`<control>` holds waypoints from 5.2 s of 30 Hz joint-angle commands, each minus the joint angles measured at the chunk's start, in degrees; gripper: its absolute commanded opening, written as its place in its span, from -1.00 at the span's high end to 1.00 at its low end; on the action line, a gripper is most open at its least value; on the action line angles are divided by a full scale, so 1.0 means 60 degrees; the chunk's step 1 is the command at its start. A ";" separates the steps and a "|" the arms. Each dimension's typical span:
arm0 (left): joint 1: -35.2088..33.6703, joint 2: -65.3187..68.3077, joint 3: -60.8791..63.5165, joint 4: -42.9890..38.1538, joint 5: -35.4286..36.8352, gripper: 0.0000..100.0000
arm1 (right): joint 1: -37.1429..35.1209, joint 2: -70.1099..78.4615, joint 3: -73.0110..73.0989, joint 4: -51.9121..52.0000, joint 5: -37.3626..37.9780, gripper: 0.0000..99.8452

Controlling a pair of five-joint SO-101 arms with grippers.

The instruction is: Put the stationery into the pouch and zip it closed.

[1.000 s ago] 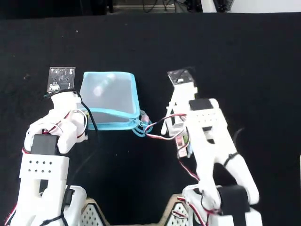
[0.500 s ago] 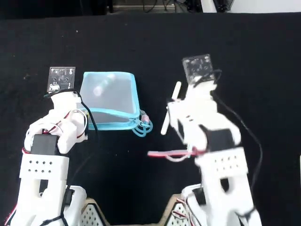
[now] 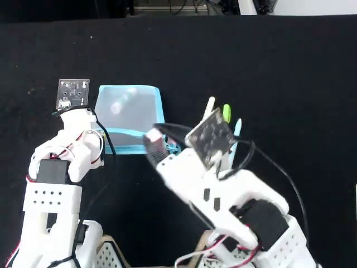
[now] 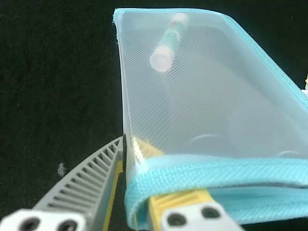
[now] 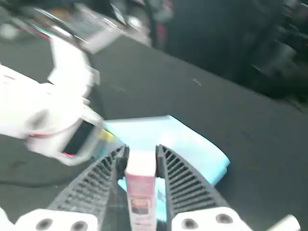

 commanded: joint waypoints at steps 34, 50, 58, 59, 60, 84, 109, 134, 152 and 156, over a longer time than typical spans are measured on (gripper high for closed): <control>-0.0051 0.0000 -0.0095 0.0073 0.0103 0.94 | 0.0147 -0.0154 0.7070 -1.0242 0.0147 0.98; -0.0051 0.0000 -0.0095 0.0059 0.0103 0.94 | 0.0073 -0.0271 0.7582 -0.9685 0.3106 0.98; -0.0051 0.0000 -0.0095 0.0044 0.0103 0.93 | 0.0073 -0.2103 0.7114 -0.5905 0.3048 0.98; -0.0051 0.0000 -0.0095 0.0029 0.0103 0.93 | 0.0073 -0.2469 0.7040 -0.5377 0.3048 0.98; -0.0051 0.0000 -0.0095 0.0029 0.0103 0.93 | 0.0073 -0.2806 0.6952 -0.4864 0.3048 0.98; -0.0051 0.0000 -0.0095 0.0029 0.0103 0.93 | 0.0088 -0.1736 0.4960 -0.3282 0.3033 0.98; -0.0051 0.0000 -0.0095 0.0044 0.0088 0.93 | 0.0059 0.3172 0.0330 0.0059 0.3033 0.61; -0.0051 0.0000 -0.0095 0.0073 0.0059 0.93 | 0.7502 0.4154 -0.0842 0.2799 0.1773 0.77; -0.0066 0.0000 -0.0081 0.0073 0.0059 0.94 | 0.6212 1.1641 -0.5048 0.0396 -0.1788 0.77; -0.0066 0.0000 -0.0081 0.0073 0.0059 0.94 | 0.6198 1.3590 -0.6571 0.0396 -0.2300 0.77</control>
